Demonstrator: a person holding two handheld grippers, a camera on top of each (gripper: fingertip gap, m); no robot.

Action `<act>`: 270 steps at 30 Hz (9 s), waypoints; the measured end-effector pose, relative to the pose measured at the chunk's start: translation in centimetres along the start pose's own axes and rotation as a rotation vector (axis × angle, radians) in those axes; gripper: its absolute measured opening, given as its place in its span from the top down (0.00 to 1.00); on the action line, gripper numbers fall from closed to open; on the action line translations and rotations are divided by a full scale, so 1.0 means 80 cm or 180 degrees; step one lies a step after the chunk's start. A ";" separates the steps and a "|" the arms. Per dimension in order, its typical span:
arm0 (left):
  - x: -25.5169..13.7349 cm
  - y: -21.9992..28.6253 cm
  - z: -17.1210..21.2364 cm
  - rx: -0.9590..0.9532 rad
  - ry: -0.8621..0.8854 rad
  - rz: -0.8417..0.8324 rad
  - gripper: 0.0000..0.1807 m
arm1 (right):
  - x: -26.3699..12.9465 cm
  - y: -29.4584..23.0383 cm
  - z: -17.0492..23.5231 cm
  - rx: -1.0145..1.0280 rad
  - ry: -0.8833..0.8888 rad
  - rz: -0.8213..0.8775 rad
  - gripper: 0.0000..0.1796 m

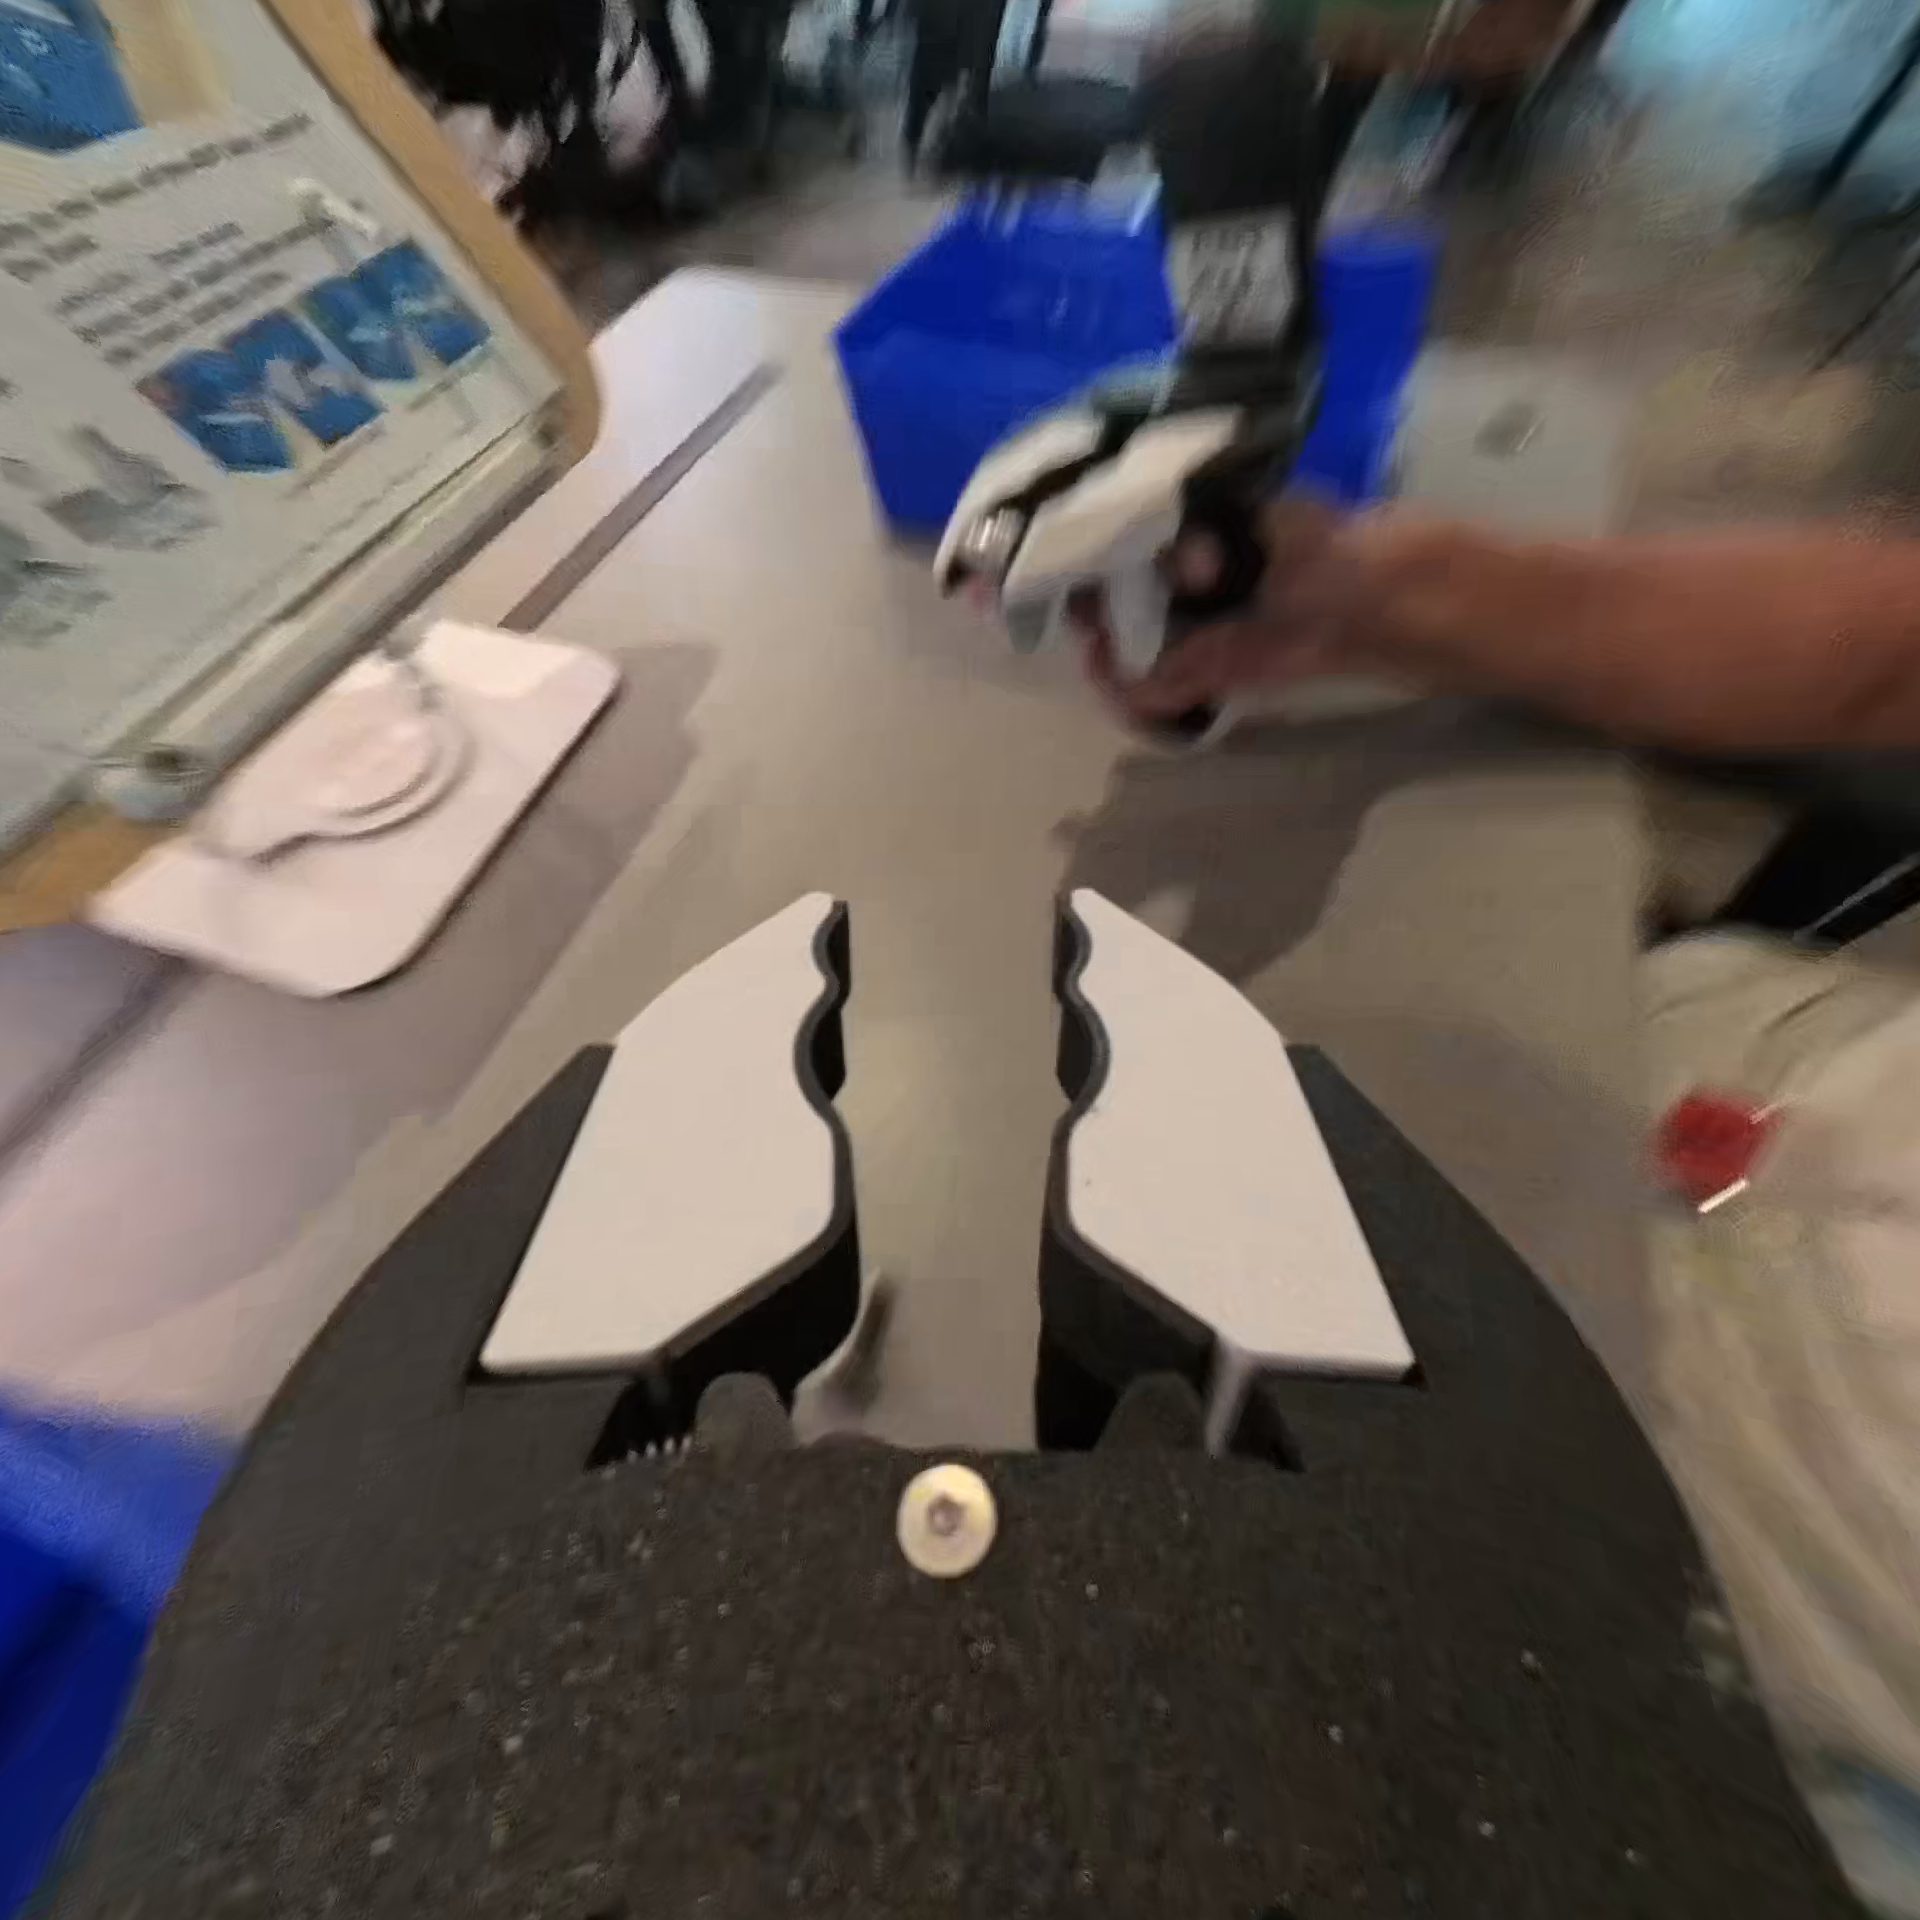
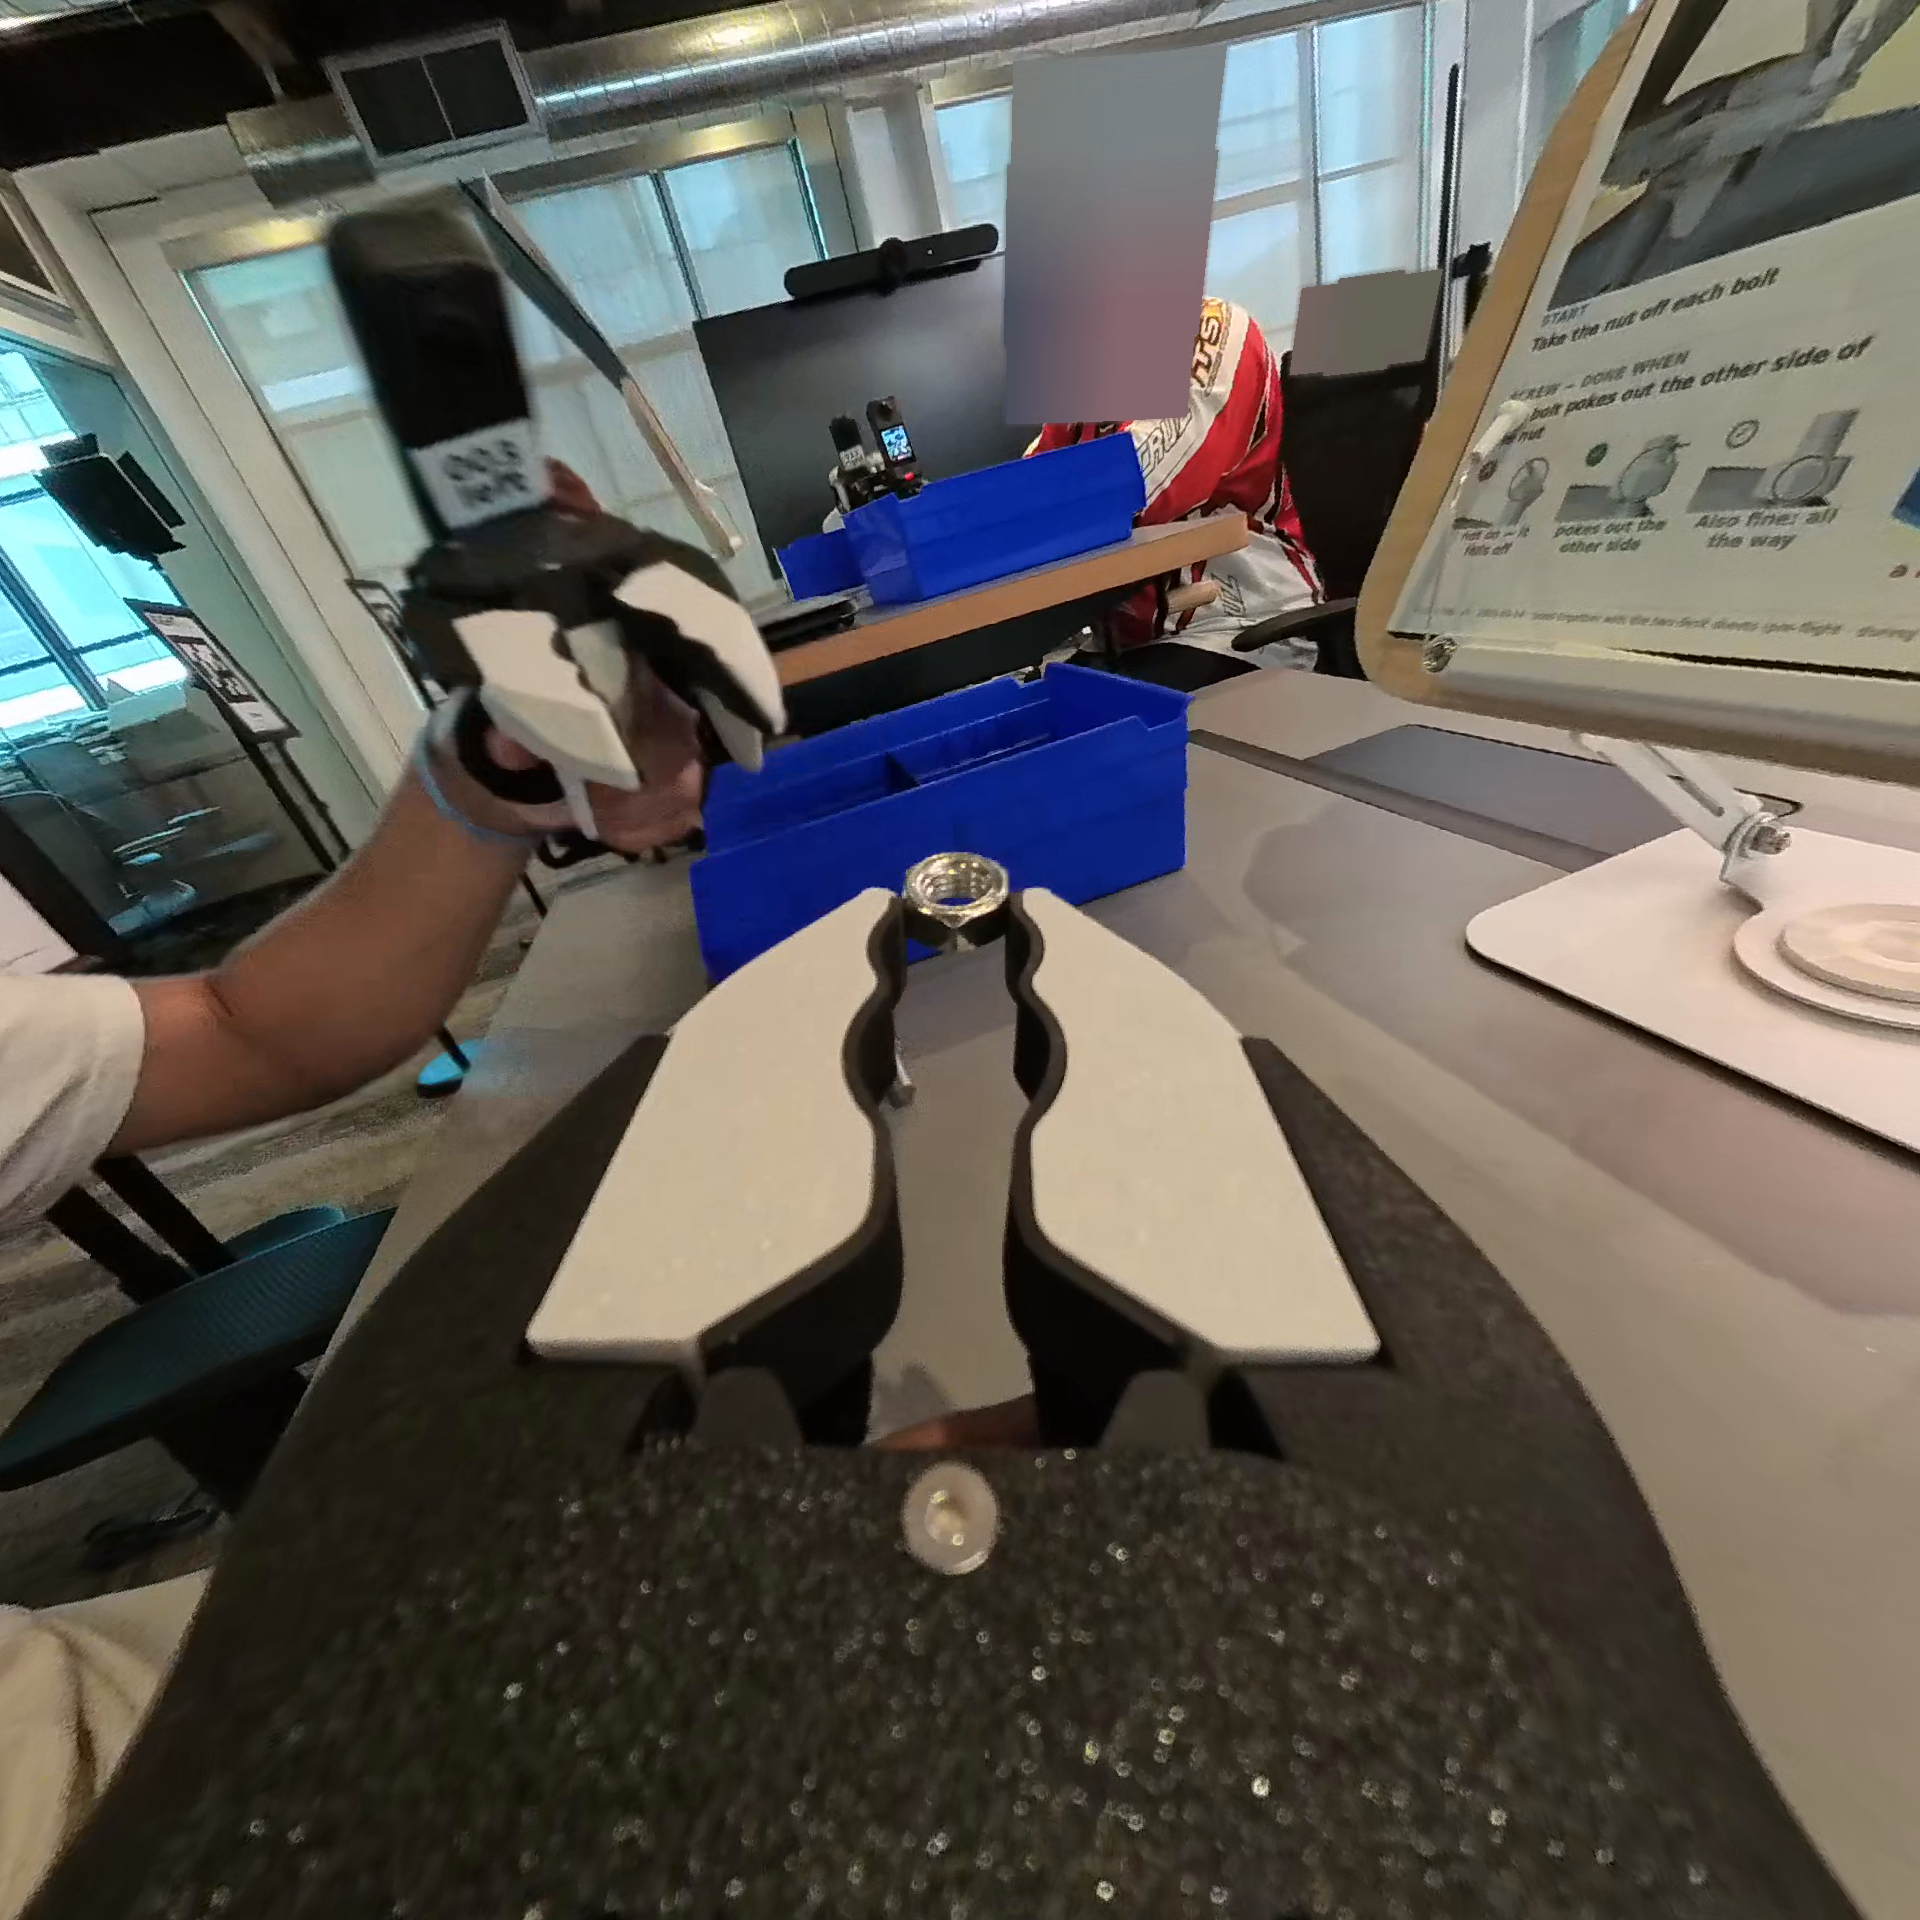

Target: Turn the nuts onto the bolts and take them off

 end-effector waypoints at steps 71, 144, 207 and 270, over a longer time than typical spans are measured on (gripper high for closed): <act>0.104 0.006 0.038 0.0864 -0.1606 0.0134 0.90 | -0.044 0.001 -0.047 0.0202 0.0430 -0.0356 0.90; 0.171 -0.003 0.063 0.0117 0.0361 -0.0685 0.91 | 0.024 -0.021 0.043 0.0109 -0.1007 0.1507 0.90; 0.135 0.010 0.047 -0.0454 0.1179 0.1244 0.91 | 0.035 -0.065 0.014 -0.0050 -0.0172 -0.0897 0.58; 0.105 -0.022 0.043 -0.0864 0.1602 0.1223 0.91 | 0.023 -0.071 0.029 -0.2452 -0.0331 0.0379 0.63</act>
Point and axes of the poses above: each gripper's, where its closed fingertips meet, x out along the fingers, z out of its underside, y = z × x across the jaws, the point moved 7 cm from there along -x, back along the fingers, and after that the axes turned 6 degrees about z, right-handed, at the moved point
